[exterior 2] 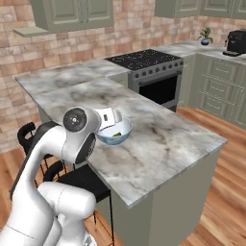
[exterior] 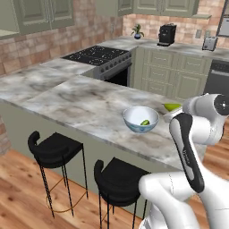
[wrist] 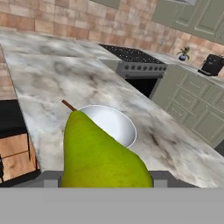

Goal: Retrieve the kiwi and pear from the fridge and place them into the bowl on the dining table.

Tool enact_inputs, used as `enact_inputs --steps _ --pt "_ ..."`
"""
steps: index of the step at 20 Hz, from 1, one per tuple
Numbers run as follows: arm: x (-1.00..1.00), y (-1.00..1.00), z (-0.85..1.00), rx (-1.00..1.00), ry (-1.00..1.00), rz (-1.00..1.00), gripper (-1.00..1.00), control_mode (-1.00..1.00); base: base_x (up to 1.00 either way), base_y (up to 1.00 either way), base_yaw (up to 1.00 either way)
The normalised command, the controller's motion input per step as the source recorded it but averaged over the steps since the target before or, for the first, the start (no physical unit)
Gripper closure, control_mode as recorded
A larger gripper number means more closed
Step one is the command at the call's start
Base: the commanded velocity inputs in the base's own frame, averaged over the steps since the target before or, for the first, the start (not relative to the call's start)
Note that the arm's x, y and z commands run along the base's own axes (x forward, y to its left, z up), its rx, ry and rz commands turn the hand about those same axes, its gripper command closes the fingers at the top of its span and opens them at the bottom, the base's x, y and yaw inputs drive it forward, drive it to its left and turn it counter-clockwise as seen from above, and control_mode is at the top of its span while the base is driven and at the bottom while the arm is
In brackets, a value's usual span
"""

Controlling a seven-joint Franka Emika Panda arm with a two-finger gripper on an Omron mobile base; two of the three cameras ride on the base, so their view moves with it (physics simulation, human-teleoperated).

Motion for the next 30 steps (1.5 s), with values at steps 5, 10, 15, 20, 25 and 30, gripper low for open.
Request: enact_inputs --steps 5,10,15,20,25,30 --pt "0.91 0.16 -0.17 0.0 0.16 0.0 1.0 -1.0 0.0 0.0 0.0" --pt "0.83 0.11 -0.38 0.0 0.15 0.0 1.0 -1.0 0.0 0.0 0.0" --pt "0.72 0.06 -0.58 -0.02 0.18 0.0 1.0 -1.0 0.0 0.0 0.0" --pt "0.68 0.0 -0.65 0.0 0.06 0.0 1.0 -1.0 0.0 0.0 0.0" --pt "0.6 0.0 -0.43 0.0 0.02 0.0 1.0 -1.0 0.0 0.0 0.0" --pt "0.53 0.0 -0.3 0.0 0.0 0.0 1.0 -1.0 0.0 0.0 0.0"
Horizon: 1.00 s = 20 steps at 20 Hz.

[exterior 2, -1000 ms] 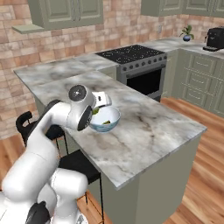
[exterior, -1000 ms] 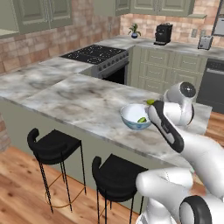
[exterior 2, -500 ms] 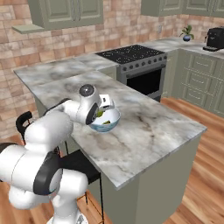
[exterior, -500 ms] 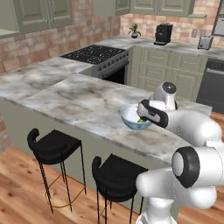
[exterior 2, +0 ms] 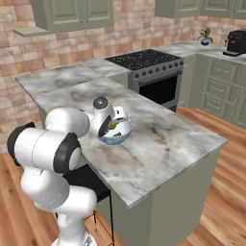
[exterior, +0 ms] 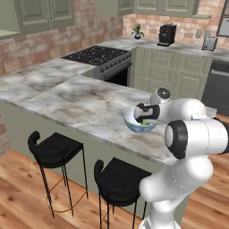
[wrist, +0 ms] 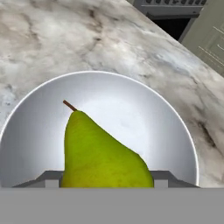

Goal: Retrieve the kiwi and pear from the fridge and place them into the bowl on the dining table.

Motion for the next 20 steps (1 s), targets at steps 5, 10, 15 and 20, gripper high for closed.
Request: enact_inputs --steps 5,10,15,20 --pt "0.47 0.0 -0.19 0.0 0.0 0.0 1.0 -1.0 0.0 0.0 0.0" --pt "0.39 -0.01 -0.15 0.0 0.0 0.0 1.0 -1.0 0.0 0.0 0.0" --pt "0.25 -0.02 -0.21 0.0 0.01 0.0 1.0 -1.0 0.0 0.0 0.0" --pt "0.0 -0.03 -0.24 0.0 0.0 0.0 1.0 -1.0 0.0 0.0 0.0"
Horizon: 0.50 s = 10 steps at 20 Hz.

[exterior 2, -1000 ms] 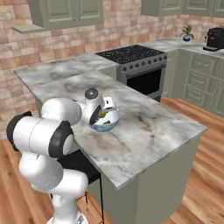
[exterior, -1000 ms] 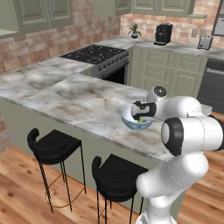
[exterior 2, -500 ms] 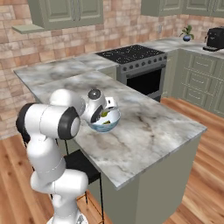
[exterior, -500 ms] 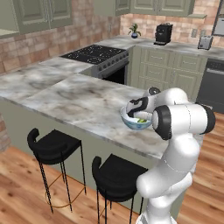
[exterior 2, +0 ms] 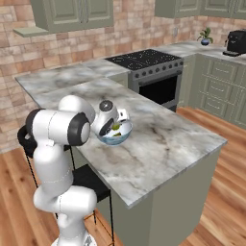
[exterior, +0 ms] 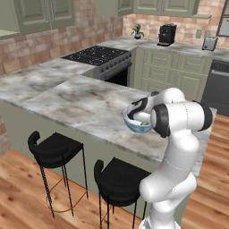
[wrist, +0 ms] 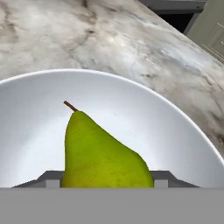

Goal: Retrieve the kiwi and pear from the fridge and place them into the bowl on the dining table.

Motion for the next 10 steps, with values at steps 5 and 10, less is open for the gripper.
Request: enact_inputs --steps 5,10 --pt "0.09 0.0 -0.06 0.0 0.0 0.0 -1.0 -1.0 0.0 0.0 0.0" --pt "0.14 -0.01 0.17 0.0 0.0 -0.01 -1.0 -1.0 0.0 0.0 0.0"
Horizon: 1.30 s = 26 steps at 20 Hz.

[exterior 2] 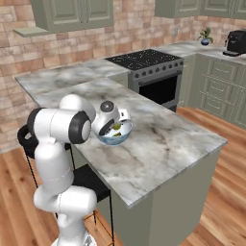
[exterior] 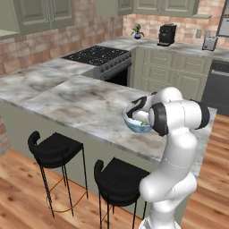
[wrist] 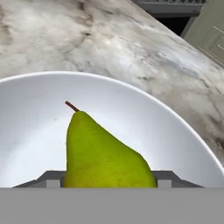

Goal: Retrieve the kiwi and pear from the fridge and place them into the bowl on the dining table.

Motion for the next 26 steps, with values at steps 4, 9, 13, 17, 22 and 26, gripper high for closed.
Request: enact_inputs --steps 4,9,13,17,22,26 --pt "0.04 -0.08 0.19 0.0 0.0 -0.03 -1.0 -1.0 0.0 0.0 0.0" --pt "-0.2 -0.07 0.39 0.0 0.01 -0.01 -1.0 -1.0 0.0 0.0 0.0" --pt "-0.59 -0.06 0.84 0.0 -0.05 0.0 -1.0 -1.0 0.0 0.0 0.0" --pt "-0.88 -0.03 0.97 -0.01 -0.27 0.0 -1.0 -1.0 0.0 0.0 0.0" --pt "-0.94 -0.13 1.0 -0.02 -0.28 0.0 -1.0 -1.0 0.0 0.0 0.0" --pt "-1.0 -0.19 1.0 -0.01 -0.19 0.0 -1.0 -1.0 0.0 0.0 0.0"
